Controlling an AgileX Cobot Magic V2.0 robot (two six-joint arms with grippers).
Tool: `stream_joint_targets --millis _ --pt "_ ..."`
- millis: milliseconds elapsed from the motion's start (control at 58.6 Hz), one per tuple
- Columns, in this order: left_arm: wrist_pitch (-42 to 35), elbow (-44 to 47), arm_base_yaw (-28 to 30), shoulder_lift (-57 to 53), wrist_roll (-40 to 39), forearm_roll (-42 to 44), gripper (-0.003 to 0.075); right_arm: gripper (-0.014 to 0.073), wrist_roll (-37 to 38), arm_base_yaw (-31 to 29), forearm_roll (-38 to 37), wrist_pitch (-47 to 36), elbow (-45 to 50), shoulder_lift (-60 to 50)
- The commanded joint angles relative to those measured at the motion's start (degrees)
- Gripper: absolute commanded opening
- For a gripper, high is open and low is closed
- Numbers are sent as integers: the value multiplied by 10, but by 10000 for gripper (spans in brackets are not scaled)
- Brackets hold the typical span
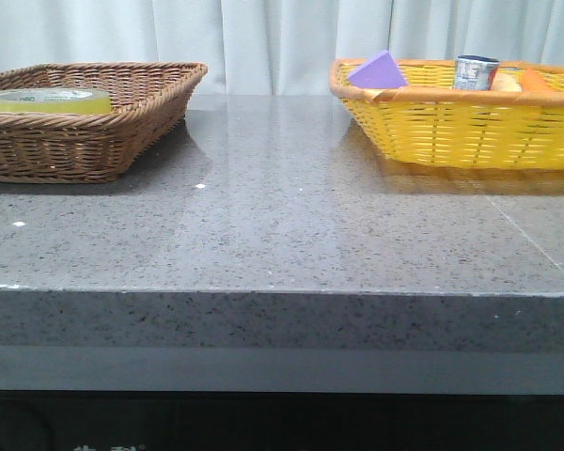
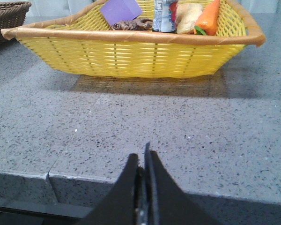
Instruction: Transfer tape with both arms
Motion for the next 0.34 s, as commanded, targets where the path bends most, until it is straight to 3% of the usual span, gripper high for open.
stream_joint_targets --millis 0,324 --pt "-49 22 -3 -10 -3 1 -20 -122 0 0 0 -42 -15 -15" --pt "-49 22 -3 -10 -3 1 -20 -122 0 0 0 -42 -15 -15"
